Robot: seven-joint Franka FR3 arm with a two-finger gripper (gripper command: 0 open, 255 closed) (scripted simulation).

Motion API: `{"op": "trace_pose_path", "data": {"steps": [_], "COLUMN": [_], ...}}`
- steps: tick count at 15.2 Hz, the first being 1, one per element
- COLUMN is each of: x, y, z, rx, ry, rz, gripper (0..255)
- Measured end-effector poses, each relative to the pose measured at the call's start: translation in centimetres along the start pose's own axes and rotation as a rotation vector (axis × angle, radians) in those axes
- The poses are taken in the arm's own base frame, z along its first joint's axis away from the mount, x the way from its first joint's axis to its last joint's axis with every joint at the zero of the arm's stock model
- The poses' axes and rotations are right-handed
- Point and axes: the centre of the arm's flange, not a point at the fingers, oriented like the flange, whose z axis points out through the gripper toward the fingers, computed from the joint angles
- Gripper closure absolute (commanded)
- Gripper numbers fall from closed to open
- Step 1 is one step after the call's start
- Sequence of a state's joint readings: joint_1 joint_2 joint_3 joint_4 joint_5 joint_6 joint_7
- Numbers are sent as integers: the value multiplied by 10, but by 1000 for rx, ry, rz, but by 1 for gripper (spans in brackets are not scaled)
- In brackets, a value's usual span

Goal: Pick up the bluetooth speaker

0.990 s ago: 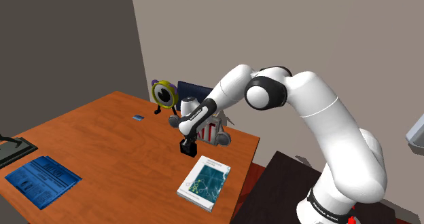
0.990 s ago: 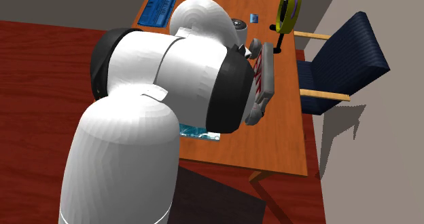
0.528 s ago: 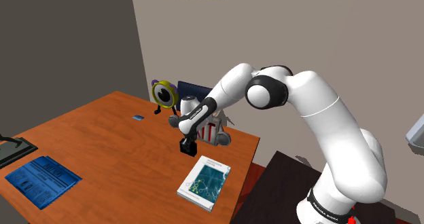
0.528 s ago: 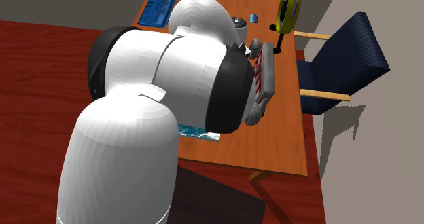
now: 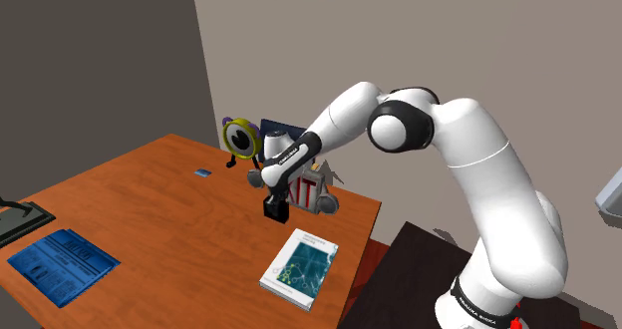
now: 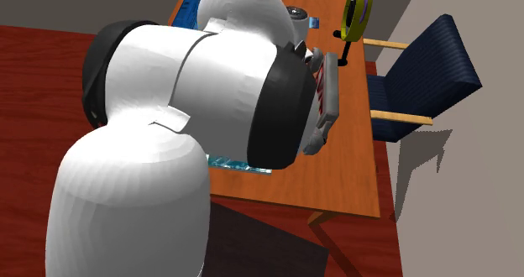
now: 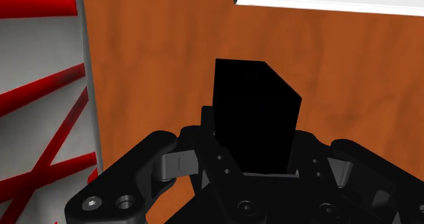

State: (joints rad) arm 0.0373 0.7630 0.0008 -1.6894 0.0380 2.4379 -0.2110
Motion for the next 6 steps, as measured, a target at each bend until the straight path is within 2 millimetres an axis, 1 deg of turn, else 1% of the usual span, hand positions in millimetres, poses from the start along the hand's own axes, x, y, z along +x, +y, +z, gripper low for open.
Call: {"op": "trace_pose_path", "data": {"steps": [6], "x": [-1], "y": [-1], "z": [-30], "rx": [0], "ry": [0], "rz": [0], "gripper": [255]}}
